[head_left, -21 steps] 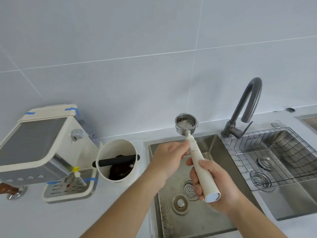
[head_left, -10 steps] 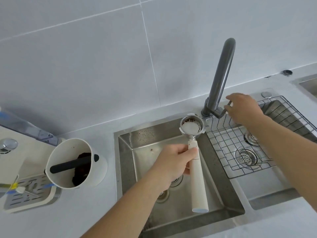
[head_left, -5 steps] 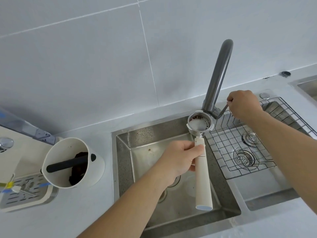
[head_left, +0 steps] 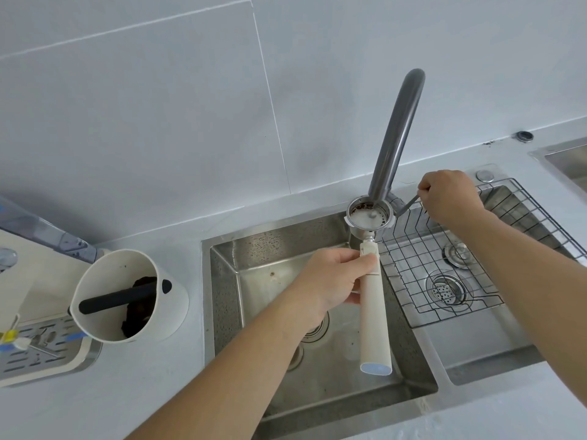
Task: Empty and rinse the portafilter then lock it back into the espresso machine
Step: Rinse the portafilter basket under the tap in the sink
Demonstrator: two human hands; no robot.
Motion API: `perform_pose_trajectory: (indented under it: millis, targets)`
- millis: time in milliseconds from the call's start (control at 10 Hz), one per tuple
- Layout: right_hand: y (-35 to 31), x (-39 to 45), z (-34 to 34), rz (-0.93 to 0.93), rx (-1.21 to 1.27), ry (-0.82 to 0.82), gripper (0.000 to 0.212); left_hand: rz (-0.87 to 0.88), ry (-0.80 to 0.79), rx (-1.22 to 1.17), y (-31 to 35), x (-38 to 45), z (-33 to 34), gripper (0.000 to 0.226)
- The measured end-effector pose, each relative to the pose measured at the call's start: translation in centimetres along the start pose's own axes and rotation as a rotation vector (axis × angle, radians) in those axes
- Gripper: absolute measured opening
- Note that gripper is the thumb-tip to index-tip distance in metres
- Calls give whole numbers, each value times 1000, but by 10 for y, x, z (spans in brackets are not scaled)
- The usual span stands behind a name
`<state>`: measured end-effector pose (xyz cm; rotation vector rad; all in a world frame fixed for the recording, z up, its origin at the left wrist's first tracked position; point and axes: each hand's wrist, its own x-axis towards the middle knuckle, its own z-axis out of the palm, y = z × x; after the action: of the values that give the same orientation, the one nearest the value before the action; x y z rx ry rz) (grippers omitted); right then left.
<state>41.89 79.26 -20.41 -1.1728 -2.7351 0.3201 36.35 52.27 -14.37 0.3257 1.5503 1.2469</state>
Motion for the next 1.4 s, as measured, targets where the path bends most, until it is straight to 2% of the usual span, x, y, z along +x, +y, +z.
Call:
perform_pose_trajectory:
  millis: [400, 700, 800, 1000, 1100, 1300, 1400]
  targets:
    - [-2, -3, -4, 1, -9, -8, 21, -48, 7, 18, -5, 6, -3, 18]
    - [-3, -3, -5, 1, -35, -14, 22, 65, 69, 203, -15, 9, -15, 21]
    - [-4, -3, -6, 1, -40, -17, 22, 76, 56, 164, -19, 9, -13, 22]
    - [-5, -3, -7, 10, -40, -31, 22, -61, 30, -148, -21, 8, -3, 17]
    - [-5, -4, -8, 21, -34, -32, 22, -93, 55, -128, -21, 10, -5, 18]
    - [-6, -6, -8, 23, -35, -24, 22, -124, 82, 163, -24, 12, -12, 28]
    - [-6, -5, -7, 18, -34, -18, 22, -66, 114, 386, -25, 12, -16, 28]
